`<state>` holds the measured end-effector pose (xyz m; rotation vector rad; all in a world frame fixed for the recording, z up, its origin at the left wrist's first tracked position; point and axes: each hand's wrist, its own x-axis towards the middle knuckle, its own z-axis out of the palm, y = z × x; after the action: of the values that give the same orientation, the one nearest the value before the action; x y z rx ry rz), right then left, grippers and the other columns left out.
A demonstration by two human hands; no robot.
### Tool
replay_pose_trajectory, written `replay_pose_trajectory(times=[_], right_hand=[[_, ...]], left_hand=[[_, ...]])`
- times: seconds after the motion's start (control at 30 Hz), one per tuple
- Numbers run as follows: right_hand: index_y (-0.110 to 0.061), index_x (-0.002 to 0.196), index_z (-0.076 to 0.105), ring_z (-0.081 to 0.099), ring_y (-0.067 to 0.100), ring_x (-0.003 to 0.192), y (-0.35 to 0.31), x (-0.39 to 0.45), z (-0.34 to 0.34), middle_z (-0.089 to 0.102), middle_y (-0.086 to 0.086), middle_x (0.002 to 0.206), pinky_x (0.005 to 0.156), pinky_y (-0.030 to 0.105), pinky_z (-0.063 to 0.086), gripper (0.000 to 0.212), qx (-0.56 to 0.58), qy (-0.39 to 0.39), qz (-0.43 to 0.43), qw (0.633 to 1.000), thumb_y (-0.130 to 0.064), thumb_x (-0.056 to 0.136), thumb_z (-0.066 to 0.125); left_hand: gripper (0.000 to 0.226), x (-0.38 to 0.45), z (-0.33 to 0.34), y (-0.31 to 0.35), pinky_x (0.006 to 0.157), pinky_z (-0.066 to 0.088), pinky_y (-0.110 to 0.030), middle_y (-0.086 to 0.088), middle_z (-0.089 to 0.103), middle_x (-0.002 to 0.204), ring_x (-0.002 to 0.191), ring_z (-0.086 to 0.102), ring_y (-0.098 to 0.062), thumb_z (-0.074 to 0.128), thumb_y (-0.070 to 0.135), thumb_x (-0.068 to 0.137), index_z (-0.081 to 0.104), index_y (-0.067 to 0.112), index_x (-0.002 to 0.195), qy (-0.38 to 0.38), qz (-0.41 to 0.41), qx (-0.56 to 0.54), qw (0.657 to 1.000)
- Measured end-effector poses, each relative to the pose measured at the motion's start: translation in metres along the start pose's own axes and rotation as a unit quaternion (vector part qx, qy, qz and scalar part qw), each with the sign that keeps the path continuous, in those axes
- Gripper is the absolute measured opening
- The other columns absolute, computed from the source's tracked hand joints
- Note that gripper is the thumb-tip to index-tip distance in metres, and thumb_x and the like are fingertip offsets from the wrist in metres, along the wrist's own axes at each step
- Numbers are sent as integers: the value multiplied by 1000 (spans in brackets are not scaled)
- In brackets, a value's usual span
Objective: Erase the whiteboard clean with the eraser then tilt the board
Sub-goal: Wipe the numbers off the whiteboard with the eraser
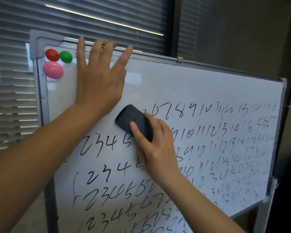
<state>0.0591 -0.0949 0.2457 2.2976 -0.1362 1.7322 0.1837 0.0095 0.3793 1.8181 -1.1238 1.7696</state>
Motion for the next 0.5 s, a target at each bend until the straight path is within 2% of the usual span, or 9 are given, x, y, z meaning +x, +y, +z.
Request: replay_pose_trajectory(times=[0.07,0.17,0.23,0.3,0.33,0.4,0.5], right_hand=[[-10,132,57,47,40,116,17,12,-5,48,25,133,94,49,42,48,2,7,32,999,0,84,55],[-8,133,55,47,44,115,36,20,-8,46,29,134,95,50,40,51,-9,52,103,993,5,84,59],[-11,134,55,47,35,118,30,9,-1,48,20,134,98,48,40,42,-13,19,88,996,-7,92,54],[-15,130,58,49,29,117,18,-11,1,53,14,130,98,45,43,37,7,-21,31,999,-15,94,54],[-13,129,60,51,33,115,16,-20,1,54,19,129,95,45,43,41,11,-29,1,1000,-8,88,61],[-10,129,60,51,40,113,29,-23,-7,52,25,130,93,46,43,50,40,-32,2,999,1,80,66],[-9,131,57,48,41,115,62,-3,-20,49,26,131,94,51,43,48,14,25,101,995,2,85,59]], left_hand=[[47,1,3,2,119,6,-57,-21,42,142,136,33,-38,32,25,103,35,11,148,8,-6,-3,1000],[47,1,5,4,119,7,-56,-22,42,141,136,33,-39,31,26,104,36,8,146,14,-23,-8,1000],[47,-1,4,4,119,7,-56,-23,42,140,135,33,-40,30,27,104,36,7,146,14,-28,-4,1000],[47,-3,3,1,119,7,-56,-23,41,141,135,32,-40,31,26,104,35,7,146,12,-27,3,1000],[46,-3,1,-1,119,7,-56,-23,41,141,135,32,-40,32,25,104,35,6,146,12,-24,5,1000],[46,-3,0,-2,119,7,-56,-23,41,141,135,33,-39,34,24,103,35,6,145,13,-17,6,1000],[46,0,-2,5,118,8,-56,-23,43,138,132,35,-40,36,25,103,37,7,144,20,-22,4,1000]])
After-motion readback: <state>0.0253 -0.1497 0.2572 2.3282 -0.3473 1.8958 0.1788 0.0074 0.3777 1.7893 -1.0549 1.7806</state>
